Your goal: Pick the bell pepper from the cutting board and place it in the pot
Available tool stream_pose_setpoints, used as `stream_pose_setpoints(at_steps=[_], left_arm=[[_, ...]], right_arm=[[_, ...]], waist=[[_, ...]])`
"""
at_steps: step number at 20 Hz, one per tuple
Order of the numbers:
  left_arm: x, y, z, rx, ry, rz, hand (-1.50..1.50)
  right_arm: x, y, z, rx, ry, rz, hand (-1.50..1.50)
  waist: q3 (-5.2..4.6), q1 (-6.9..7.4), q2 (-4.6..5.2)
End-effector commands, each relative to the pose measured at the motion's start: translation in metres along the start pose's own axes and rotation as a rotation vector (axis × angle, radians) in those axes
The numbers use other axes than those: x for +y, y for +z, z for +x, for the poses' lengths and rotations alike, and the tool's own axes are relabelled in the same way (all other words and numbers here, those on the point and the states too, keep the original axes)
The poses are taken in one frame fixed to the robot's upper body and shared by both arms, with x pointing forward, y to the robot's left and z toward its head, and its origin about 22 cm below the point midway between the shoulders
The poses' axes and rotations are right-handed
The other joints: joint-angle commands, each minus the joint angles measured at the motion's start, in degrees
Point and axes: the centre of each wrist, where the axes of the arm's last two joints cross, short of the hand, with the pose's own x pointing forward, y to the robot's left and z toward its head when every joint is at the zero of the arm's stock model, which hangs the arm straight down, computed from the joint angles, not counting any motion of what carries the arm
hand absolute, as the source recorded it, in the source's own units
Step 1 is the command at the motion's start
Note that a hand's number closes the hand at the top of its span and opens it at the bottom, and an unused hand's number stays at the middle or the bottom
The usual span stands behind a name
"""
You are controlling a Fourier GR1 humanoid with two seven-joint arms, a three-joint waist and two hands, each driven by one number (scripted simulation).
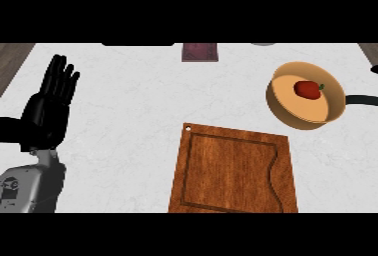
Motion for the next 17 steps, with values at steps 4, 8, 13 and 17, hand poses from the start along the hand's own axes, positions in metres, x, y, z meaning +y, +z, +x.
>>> stream_pose_setpoints(at_steps=[4,8,13,17], left_arm=[[0.011,-0.007,-0.008,0.014,-0.005,-0.005,0.0],[-0.022,-0.003,-0.018,0.003,-0.027,-0.011,0.0],[-0.007,-0.006,0.004,-0.012,-0.006,-0.011,0.0],[-0.002,-0.008,0.002,0.008,-0.005,-0.003,0.0]], right_arm=[[-0.063,0.01,-0.037,-0.004,-0.056,-0.06,-1.5],[-0.106,0.01,-0.044,-0.014,-0.057,-0.098,-1.5],[-0.14,0.018,-0.047,-0.018,-0.036,-0.1,-1.5],[-0.181,0.029,-0.05,-0.008,-0.056,-0.101,-1.5]], waist=[[0.0,0.0,0.14],[0.05,0.36,0.3],[0.04,0.47,0.14],[0.09,0.62,0.32]])
